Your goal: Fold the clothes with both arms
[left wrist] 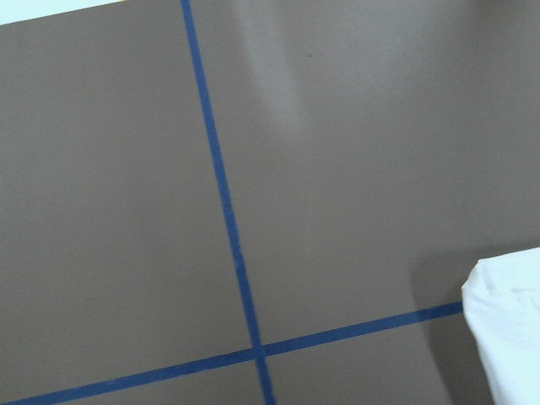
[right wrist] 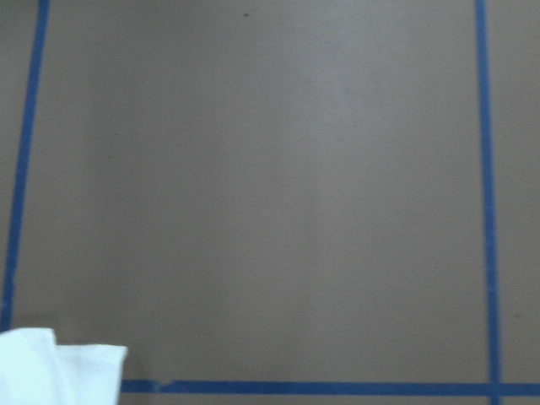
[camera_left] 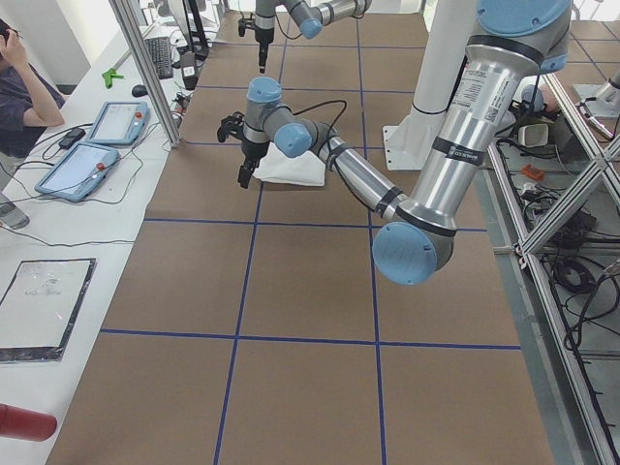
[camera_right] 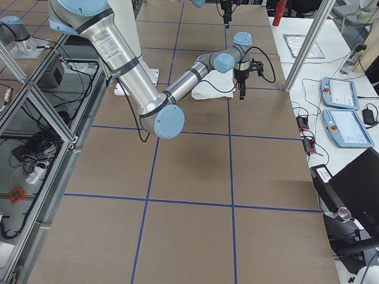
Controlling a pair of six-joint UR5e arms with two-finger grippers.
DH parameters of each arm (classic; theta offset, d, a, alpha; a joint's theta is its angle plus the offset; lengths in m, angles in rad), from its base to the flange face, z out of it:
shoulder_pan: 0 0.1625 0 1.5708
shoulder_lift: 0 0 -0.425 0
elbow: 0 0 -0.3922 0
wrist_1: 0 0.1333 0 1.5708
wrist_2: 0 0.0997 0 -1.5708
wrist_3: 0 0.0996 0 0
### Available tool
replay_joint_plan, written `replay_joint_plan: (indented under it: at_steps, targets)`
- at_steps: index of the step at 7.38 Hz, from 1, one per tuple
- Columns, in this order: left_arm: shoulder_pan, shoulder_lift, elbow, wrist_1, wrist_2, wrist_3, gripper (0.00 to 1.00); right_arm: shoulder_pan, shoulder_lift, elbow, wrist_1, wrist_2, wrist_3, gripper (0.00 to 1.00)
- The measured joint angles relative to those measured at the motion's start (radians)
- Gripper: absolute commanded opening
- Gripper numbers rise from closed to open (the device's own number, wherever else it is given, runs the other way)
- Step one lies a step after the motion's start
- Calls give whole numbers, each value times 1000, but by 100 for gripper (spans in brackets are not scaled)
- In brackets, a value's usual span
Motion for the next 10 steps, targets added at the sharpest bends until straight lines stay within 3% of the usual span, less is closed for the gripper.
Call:
replay_joint_plan:
  at_steps: [3, 5, 8, 10]
  targets:
    - [-233, 155, -9, 8, -68, 415, 100, 262, -282, 63, -46, 134, -524, 100]
    - [-329, 299, -6, -7, -107, 546, 100, 415, -449, 63, -44, 163, -787, 100]
    - [-393, 378, 92, -57, -134, 575, 100, 479, -617, 56, 54, 170, -864, 100]
    - [-458, 417, 107, -69, -248, 580, 100, 481, -664, 51, 110, 184, -802, 100]
